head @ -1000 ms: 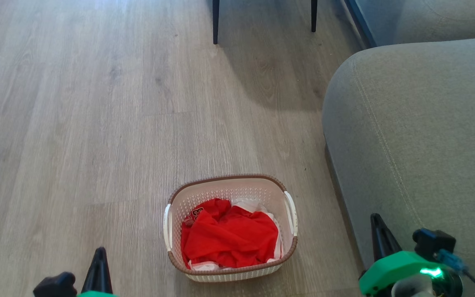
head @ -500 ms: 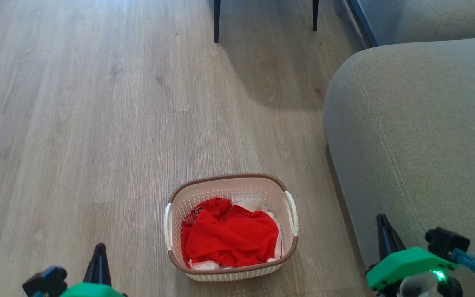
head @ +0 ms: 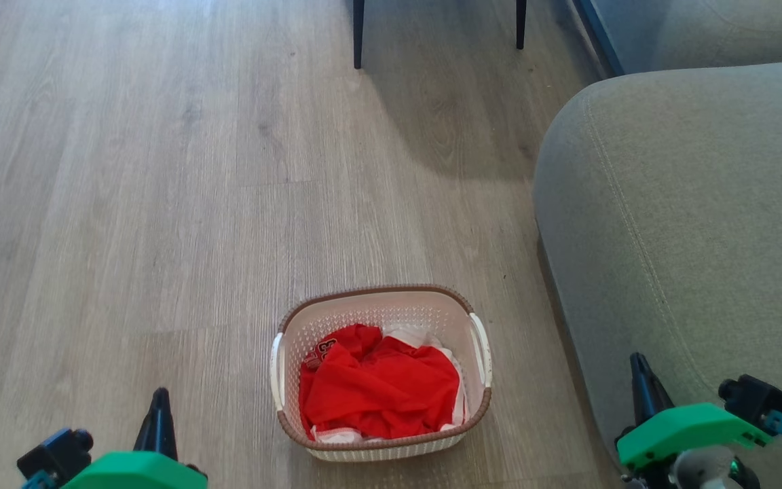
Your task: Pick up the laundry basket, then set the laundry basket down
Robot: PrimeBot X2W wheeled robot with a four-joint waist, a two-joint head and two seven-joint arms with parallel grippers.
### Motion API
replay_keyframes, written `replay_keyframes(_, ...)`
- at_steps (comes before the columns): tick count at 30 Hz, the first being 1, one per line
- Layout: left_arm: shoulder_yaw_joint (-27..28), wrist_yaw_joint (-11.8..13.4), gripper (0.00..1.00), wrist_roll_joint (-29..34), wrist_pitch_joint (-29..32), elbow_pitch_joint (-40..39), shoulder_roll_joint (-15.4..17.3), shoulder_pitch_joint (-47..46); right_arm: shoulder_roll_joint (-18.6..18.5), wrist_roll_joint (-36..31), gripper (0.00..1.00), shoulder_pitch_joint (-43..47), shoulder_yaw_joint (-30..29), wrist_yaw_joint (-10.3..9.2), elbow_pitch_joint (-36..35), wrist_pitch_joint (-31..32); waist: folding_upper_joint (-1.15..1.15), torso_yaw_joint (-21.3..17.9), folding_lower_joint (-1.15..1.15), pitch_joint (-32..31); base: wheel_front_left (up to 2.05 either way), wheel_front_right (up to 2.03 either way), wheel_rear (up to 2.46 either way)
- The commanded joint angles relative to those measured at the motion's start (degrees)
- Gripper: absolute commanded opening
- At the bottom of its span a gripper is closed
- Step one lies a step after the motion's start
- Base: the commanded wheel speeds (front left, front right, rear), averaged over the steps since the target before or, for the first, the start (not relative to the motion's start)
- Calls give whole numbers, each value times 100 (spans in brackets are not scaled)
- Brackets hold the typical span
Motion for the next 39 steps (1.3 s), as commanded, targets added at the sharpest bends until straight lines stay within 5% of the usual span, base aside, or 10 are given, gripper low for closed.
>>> replay_keyframes(1, 117, -70, 0, -143, 29, -148, 9, -301, -111, 154, 0, -337, 0, 0, -215, 32, 0, 1, 0, 1, 0, 0, 0)
replay_keyframes(39, 421, -388, 0, -2573, 671, 14, 0, -864, -147, 2518, 0, -523, -384, 0, -292, 647, 0, 48, 0, 49, 0, 0, 0)
